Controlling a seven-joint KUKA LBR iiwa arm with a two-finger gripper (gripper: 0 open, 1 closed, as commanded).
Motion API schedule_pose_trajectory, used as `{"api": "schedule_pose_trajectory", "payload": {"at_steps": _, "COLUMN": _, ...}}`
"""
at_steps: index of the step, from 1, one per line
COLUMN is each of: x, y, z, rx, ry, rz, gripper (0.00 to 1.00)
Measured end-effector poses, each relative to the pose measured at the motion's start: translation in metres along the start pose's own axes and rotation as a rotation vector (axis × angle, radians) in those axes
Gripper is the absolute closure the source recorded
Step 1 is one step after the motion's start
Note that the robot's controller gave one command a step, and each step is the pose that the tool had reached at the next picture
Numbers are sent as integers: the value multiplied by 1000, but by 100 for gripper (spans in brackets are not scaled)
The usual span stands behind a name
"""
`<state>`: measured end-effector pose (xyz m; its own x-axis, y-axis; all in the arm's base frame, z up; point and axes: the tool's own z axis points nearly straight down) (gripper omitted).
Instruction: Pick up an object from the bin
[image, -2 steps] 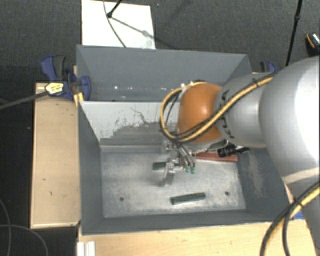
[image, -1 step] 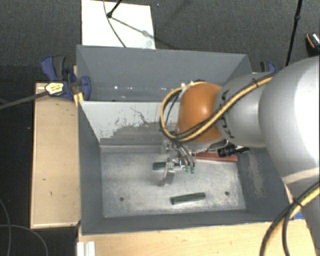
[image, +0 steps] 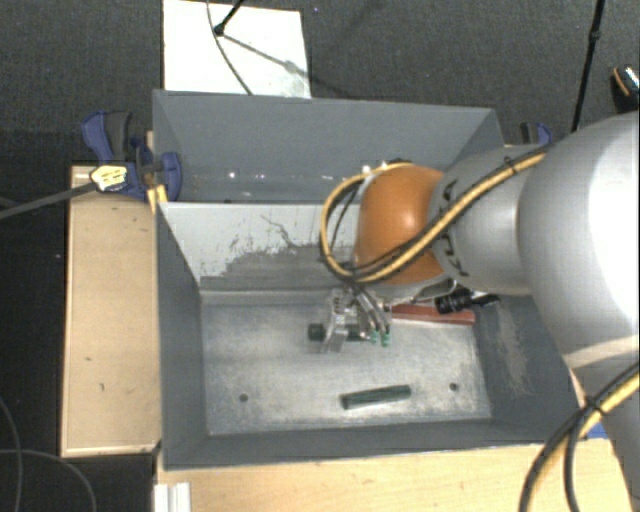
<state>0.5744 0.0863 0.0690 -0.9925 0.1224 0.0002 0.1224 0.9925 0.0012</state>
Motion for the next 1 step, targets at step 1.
{"api": "schedule_pose_trajectory", "payload": {"at_steps": 1, "x": -2, "y": 0, "z": -41, "rx": -2, "ry": -7, "rz": 3, "gripper": 100}}
